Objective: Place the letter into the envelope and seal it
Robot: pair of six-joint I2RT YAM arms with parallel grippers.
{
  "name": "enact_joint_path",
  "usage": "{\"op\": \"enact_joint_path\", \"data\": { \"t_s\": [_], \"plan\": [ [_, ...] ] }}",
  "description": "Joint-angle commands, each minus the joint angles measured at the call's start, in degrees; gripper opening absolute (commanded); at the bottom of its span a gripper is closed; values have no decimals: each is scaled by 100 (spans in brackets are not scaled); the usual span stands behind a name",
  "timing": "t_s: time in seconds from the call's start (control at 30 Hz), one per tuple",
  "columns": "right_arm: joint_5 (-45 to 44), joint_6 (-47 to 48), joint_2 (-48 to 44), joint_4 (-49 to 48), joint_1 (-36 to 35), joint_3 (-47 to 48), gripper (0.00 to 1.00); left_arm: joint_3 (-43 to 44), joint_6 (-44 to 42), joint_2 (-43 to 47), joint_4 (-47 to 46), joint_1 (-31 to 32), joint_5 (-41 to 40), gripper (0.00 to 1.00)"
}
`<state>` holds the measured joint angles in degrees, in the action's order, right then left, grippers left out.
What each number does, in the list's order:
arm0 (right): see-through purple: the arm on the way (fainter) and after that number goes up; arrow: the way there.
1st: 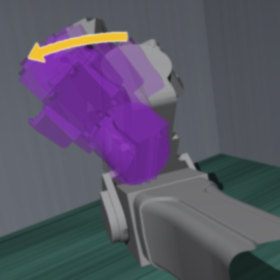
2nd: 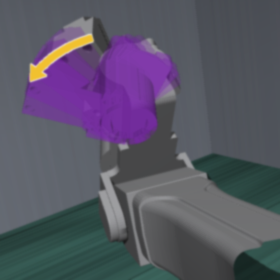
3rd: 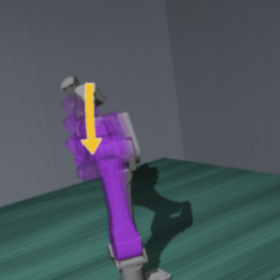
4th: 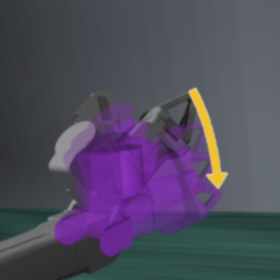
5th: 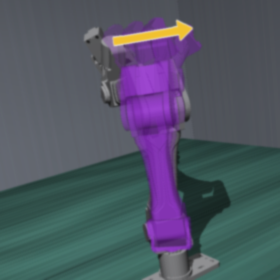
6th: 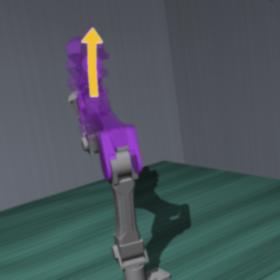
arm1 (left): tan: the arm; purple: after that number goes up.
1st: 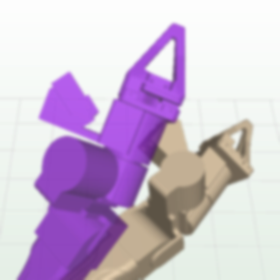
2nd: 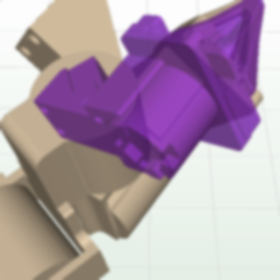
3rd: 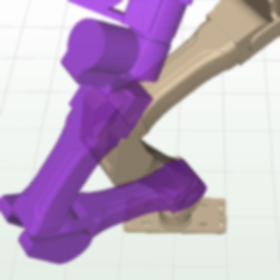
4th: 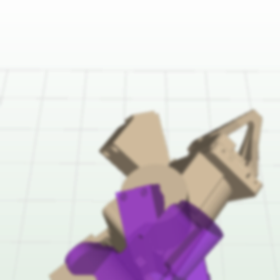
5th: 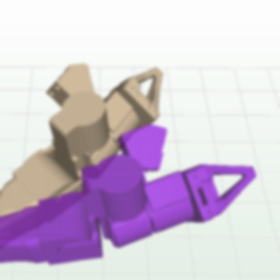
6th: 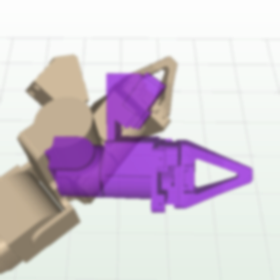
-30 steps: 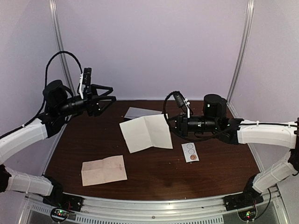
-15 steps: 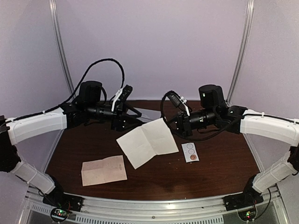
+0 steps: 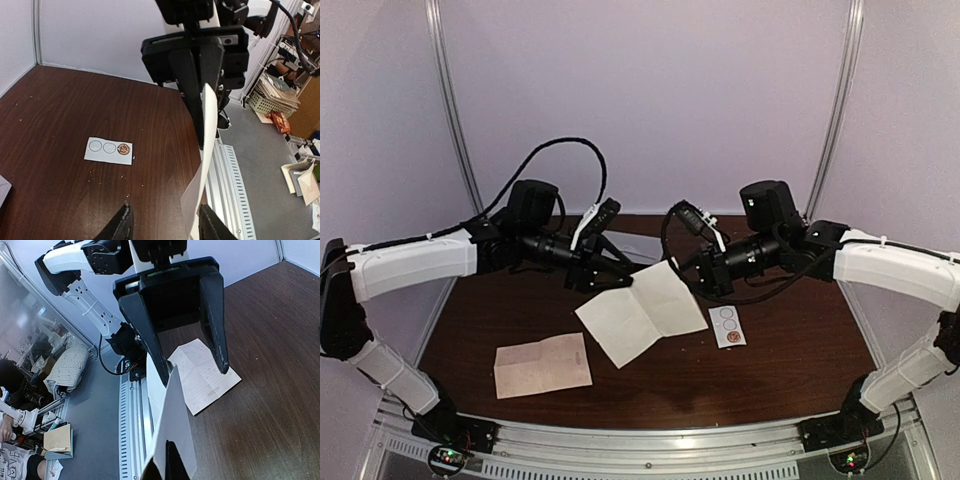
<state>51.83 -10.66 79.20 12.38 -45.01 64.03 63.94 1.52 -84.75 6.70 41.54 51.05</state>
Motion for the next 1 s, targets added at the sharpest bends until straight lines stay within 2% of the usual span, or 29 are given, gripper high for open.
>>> {"op": "enact_joint_path", "data": {
  "t_s": [0.0,0.13,0.23,0.3,0.5,0.6,0.67,0.7,0.77,0.83,0.97],
  "plan": [
    [-32,183,122,203,12,246,0,305,-359,-202,328,149,138,39],
    [-139,267,175,298,17,309,0,321,-386,-230,357,179,215,19],
    [-294,283,151,299,11,320,0,321,-382,-243,355,187,239,10],
    [-366,289,128,299,11,329,0,321,-380,-247,357,188,249,7],
    [-492,308,61,381,27,393,0,364,-416,-266,434,188,253,8],
    [-594,327,35,473,28,438,0,371,-416,-267,429,187,278,0],
    [-708,305,3,508,43,452,0,381,-416,-259,431,188,270,0],
    [-767,283,-19,511,49,448,5,382,-416,-247,432,188,243,0],
    [-853,224,-113,464,110,405,22,364,-377,-177,354,186,151,0],
    [-926,104,-268,327,235,278,43,256,-235,-28,112,162,3,0],
    [-915,-300,-723,-163,614,-137,67,3,196,285,-441,-82,-13,0]
  ]
}}
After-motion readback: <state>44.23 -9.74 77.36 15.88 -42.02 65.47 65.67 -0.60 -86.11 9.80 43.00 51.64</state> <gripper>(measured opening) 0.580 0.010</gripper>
